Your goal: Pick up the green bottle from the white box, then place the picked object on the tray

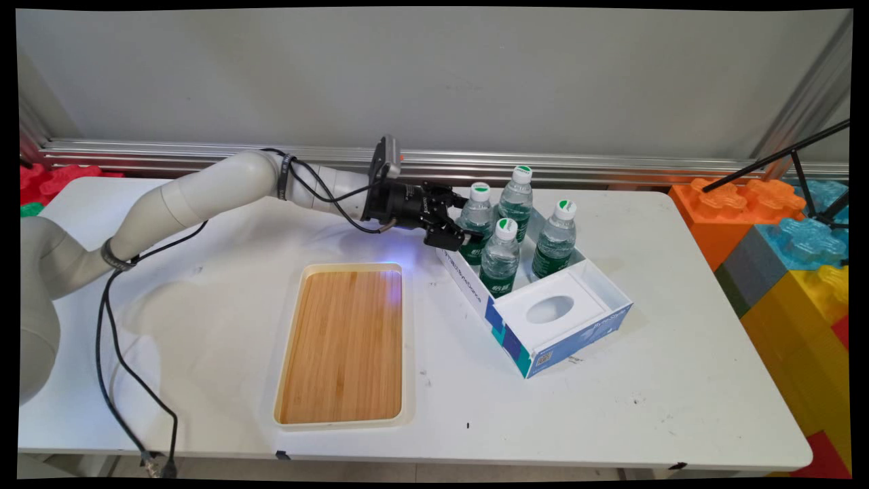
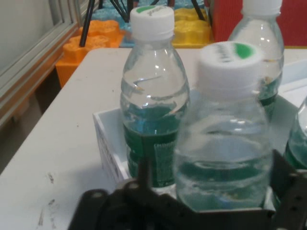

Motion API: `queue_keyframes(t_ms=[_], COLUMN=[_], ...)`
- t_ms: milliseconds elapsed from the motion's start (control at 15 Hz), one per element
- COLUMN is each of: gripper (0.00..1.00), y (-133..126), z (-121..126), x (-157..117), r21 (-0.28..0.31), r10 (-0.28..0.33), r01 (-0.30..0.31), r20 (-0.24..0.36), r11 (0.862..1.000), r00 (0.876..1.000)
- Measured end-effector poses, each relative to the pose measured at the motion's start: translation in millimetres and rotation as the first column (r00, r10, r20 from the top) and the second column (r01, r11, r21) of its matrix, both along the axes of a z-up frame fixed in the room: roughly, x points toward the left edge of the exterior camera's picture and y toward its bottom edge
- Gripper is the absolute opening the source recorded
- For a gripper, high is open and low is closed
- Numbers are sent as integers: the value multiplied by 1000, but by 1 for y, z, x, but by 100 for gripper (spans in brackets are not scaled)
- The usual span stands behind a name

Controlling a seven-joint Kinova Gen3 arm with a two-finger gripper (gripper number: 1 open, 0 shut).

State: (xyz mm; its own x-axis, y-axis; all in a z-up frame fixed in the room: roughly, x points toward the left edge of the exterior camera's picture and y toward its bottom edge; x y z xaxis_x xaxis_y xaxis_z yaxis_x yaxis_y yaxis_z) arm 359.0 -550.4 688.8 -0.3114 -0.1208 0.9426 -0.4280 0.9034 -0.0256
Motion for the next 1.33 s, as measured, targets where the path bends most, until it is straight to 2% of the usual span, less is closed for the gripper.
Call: queue_keyframes(t_ms=[67,800,1333], gripper=[0,0,0], y=[-1,-3,1], z=[0,-3,18], x=[0,3,13], r21=[-2,25,63], r10=[0,8,12], r01=[0,-8,-10], r20=[-1,6,-22], r11=[1000,1000,998], r00=[1000,1000,1000])
